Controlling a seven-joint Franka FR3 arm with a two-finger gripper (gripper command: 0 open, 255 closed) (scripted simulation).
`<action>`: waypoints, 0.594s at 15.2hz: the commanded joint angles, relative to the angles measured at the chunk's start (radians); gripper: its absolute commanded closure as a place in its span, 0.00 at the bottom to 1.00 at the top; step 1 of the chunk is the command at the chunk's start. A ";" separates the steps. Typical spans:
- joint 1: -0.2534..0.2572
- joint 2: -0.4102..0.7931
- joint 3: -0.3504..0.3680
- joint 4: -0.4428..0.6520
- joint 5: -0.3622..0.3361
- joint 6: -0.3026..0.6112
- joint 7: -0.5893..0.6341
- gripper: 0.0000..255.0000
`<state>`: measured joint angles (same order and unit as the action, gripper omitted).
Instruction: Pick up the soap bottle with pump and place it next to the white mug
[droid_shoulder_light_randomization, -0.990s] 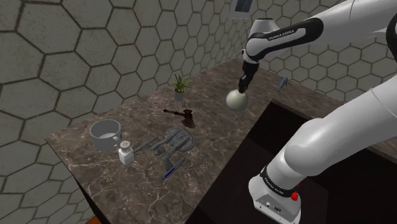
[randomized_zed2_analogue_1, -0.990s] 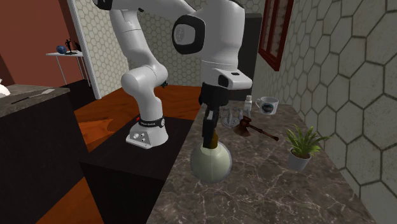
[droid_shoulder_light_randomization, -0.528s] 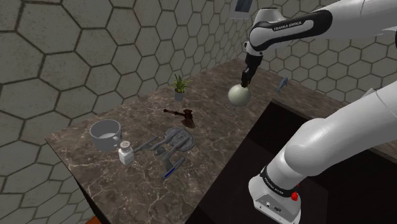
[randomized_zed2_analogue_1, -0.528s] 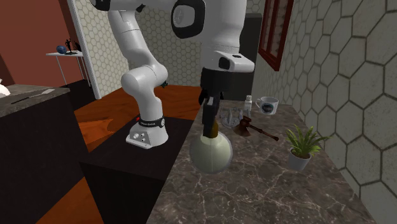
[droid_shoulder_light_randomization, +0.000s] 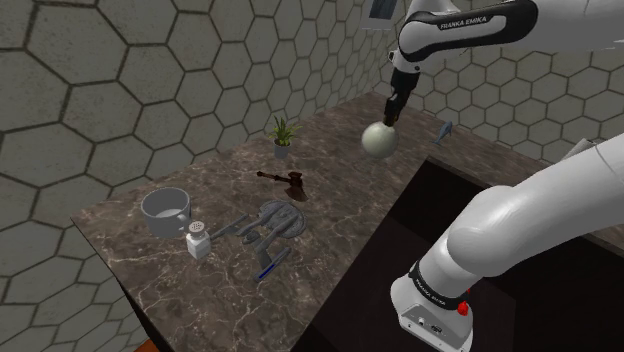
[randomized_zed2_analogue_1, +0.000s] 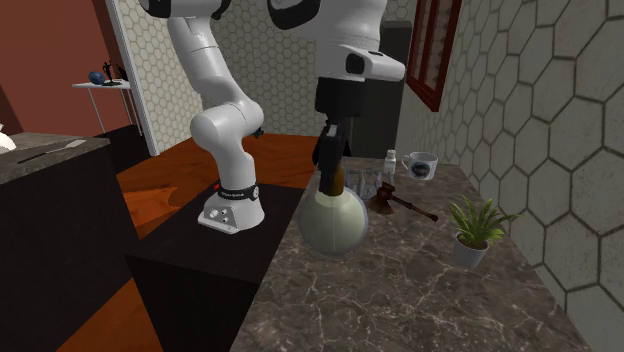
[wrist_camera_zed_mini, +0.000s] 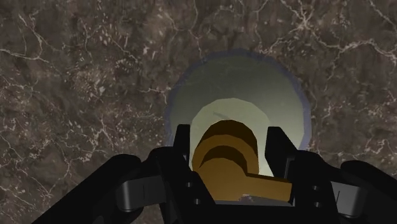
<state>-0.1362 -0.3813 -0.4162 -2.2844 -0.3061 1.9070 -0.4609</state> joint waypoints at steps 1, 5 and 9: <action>0.001 -0.002 0.003 0.024 0.003 -0.026 -0.004 1.00; 0.003 -0.010 0.011 0.071 0.008 -0.080 -0.010 1.00; 0.006 -0.013 0.018 0.121 0.013 -0.133 -0.018 1.00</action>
<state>-0.1311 -0.3946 -0.3993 -2.1732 -0.2940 1.7834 -0.4773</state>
